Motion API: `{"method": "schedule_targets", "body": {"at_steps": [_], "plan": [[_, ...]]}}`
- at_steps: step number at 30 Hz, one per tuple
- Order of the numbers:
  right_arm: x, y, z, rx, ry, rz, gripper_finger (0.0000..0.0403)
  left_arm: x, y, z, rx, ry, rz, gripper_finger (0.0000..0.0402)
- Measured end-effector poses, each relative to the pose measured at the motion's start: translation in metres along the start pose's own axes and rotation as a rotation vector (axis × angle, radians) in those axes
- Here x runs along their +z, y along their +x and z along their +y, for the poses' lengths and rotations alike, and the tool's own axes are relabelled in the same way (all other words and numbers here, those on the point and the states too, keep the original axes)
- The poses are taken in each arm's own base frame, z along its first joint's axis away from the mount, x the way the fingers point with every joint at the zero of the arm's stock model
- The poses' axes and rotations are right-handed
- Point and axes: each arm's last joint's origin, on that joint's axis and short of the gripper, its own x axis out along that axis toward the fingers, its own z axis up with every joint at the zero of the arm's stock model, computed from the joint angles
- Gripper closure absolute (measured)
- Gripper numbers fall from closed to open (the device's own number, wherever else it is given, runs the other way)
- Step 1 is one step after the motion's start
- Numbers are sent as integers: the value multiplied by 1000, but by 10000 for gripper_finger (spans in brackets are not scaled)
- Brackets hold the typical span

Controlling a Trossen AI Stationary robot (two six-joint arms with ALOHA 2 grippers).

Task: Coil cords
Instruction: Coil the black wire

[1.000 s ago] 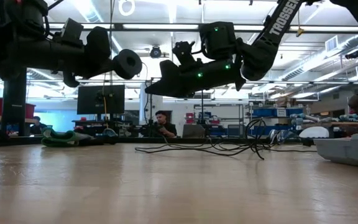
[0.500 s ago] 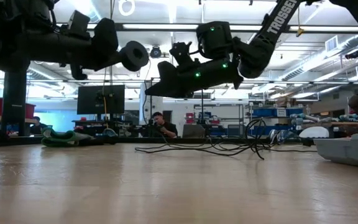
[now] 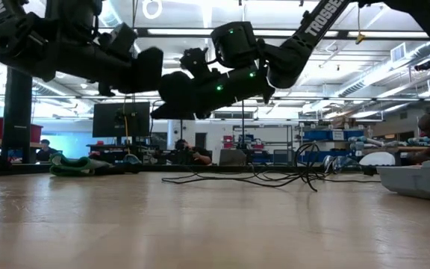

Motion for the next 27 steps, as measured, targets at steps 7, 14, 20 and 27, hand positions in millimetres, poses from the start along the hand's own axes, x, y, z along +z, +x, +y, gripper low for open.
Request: {"method": "schedule_targets", "body": {"at_steps": [7,14,20,27], "plan": [[9,-4,3,-31,-57,-11,403,-15,-1,1,-1,131,107,401],[22,-17,0,-86,-100,74,403,-22,-2,1,-32,181,162,401],[33,-33,-7,-192,-161,195,403,-23,-2,1,-64,177,176,401],[39,-46,-17,-289,-181,279,403,-26,-2,0,-85,100,200,401]]}}
